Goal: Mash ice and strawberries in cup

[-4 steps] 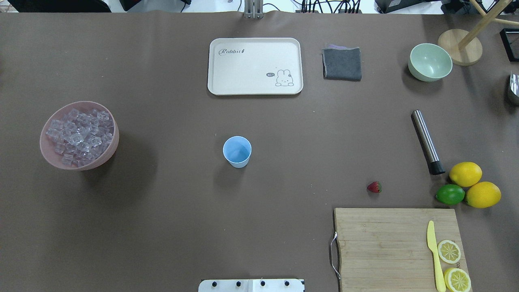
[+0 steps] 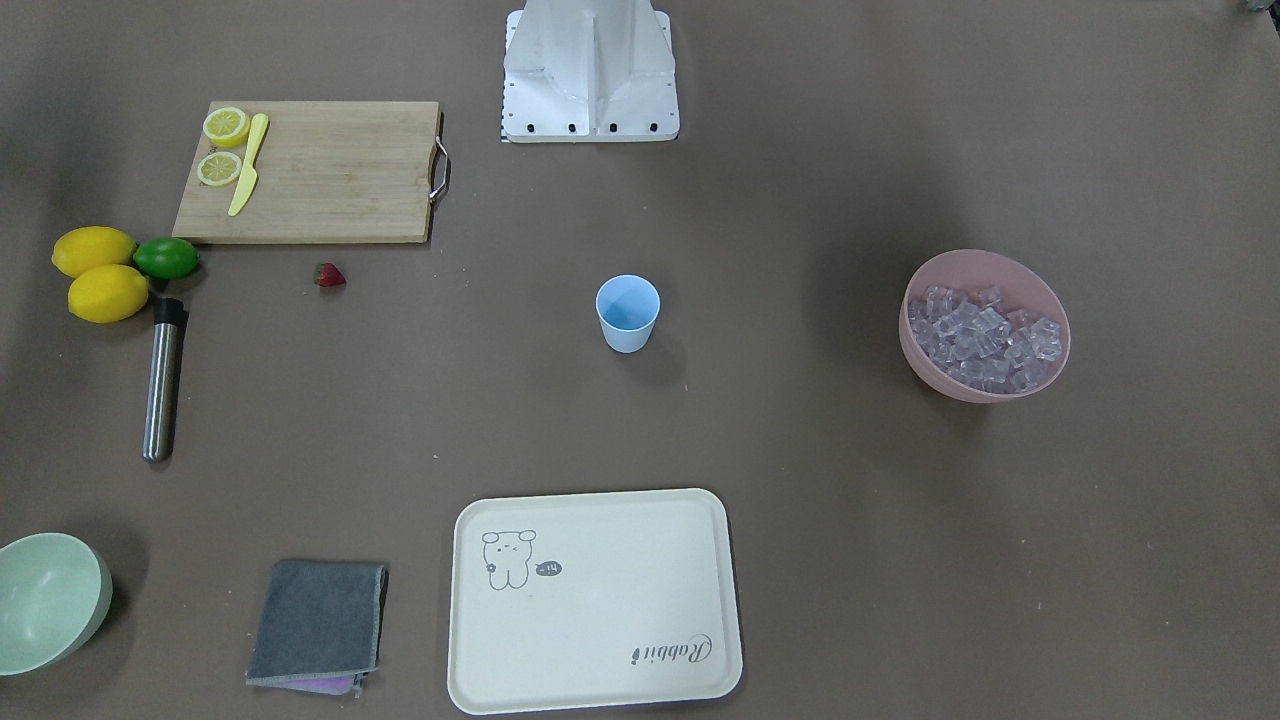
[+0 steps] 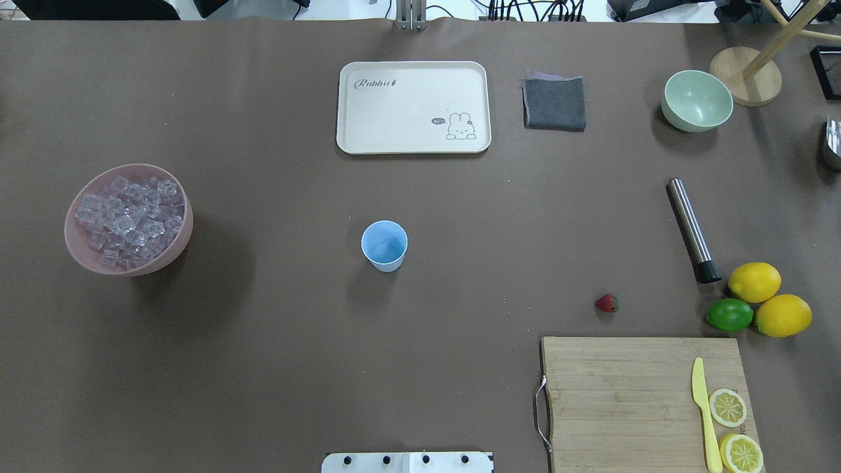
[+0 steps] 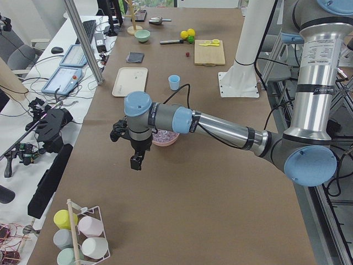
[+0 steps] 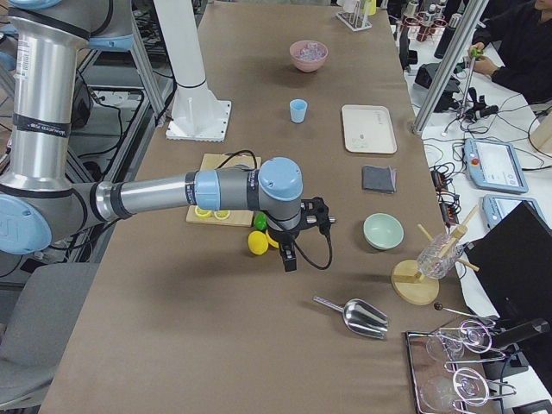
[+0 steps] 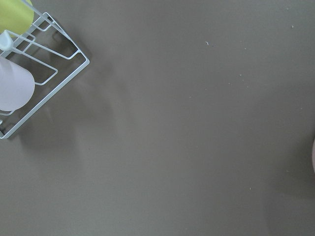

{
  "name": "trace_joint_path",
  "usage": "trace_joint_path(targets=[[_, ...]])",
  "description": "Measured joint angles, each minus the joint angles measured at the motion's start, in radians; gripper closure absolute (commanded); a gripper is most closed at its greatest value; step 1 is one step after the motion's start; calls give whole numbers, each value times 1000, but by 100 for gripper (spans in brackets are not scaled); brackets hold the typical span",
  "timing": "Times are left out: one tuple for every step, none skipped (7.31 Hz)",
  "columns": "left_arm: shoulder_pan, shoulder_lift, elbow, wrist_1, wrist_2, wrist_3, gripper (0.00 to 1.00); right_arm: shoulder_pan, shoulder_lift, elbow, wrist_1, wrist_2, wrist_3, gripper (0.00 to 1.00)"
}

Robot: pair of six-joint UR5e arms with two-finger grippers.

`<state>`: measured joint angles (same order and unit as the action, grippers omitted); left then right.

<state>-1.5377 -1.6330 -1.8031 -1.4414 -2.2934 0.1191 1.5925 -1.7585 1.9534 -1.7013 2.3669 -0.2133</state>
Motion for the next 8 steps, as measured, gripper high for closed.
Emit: trace_joint_path(targets=[[1, 1, -3, 1, 0, -1, 2, 0, -1, 1, 0, 1, 0, 0], [1, 1, -4, 1, 0, -2, 3, 0, -3, 2, 0, 2, 0, 0], [2, 1, -4, 1, 1, -3, 3, 0, -4, 3, 0, 3, 0, 0], [3, -1, -6, -2, 0, -4, 3, 0, -4, 4, 1, 3, 0, 0], [3, -5, -7, -4, -1, -4, 3, 0, -4, 3, 1, 3, 0, 0], [3, -7, -8, -5, -2, -3, 3, 0, -4, 2, 1, 3, 0, 0], [4, -6, -9, -5, -2, -1, 3, 0, -4, 1, 2, 3, 0, 0], [4, -3, -12, -4, -2, 1, 3, 0, -4, 0, 2, 3, 0, 0]])
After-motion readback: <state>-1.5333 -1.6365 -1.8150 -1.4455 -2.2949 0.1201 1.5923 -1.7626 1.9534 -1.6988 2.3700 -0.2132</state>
